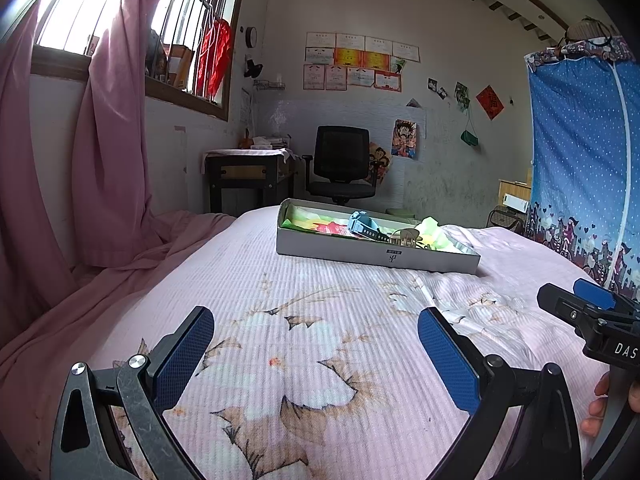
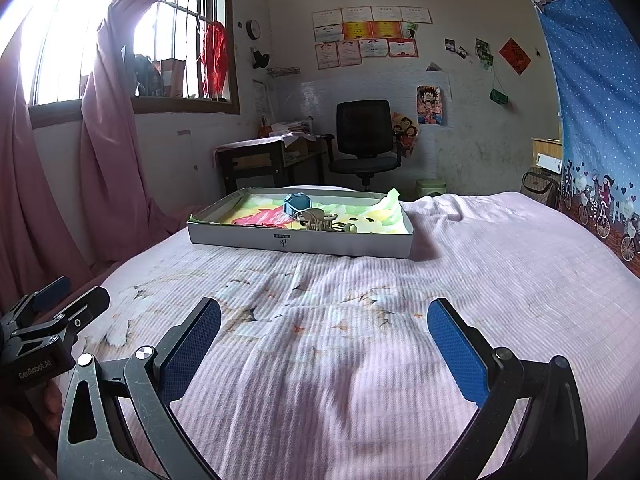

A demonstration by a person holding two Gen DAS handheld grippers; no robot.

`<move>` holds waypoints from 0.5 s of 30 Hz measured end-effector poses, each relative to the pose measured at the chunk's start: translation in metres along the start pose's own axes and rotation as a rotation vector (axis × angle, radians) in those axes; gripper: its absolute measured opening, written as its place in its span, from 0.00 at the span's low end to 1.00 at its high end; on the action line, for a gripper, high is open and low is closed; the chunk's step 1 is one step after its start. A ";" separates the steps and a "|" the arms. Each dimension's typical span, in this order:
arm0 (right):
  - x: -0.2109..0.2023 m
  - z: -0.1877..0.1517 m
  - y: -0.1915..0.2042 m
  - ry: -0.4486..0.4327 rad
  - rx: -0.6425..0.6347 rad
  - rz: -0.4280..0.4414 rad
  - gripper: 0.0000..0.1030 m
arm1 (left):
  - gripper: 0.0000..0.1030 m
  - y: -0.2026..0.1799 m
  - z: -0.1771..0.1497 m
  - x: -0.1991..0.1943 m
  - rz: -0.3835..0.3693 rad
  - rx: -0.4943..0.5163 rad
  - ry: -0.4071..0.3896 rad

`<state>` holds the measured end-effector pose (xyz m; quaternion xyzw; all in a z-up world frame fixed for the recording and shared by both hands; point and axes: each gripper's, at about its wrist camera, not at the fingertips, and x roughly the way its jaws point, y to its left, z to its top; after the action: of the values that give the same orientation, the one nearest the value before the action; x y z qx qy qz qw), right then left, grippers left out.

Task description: Organize jewelry

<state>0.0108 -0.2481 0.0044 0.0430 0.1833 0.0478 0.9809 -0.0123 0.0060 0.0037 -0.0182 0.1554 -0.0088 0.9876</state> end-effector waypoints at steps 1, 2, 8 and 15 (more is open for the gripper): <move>0.000 0.000 0.000 0.000 0.000 0.000 0.99 | 1.00 0.000 0.000 0.000 0.000 0.001 0.000; 0.000 0.000 0.000 0.000 0.000 -0.001 0.99 | 1.00 0.000 0.000 0.000 0.000 0.000 0.000; 0.000 0.000 0.000 0.000 -0.001 -0.001 0.99 | 1.00 -0.001 -0.001 0.000 0.000 0.002 0.000; 0.000 0.000 0.000 -0.001 -0.001 0.000 0.99 | 1.00 -0.002 -0.001 0.000 0.000 0.003 0.000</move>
<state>0.0108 -0.2478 0.0045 0.0427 0.1831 0.0478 0.9810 -0.0128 0.0044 0.0029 -0.0167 0.1555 -0.0088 0.9876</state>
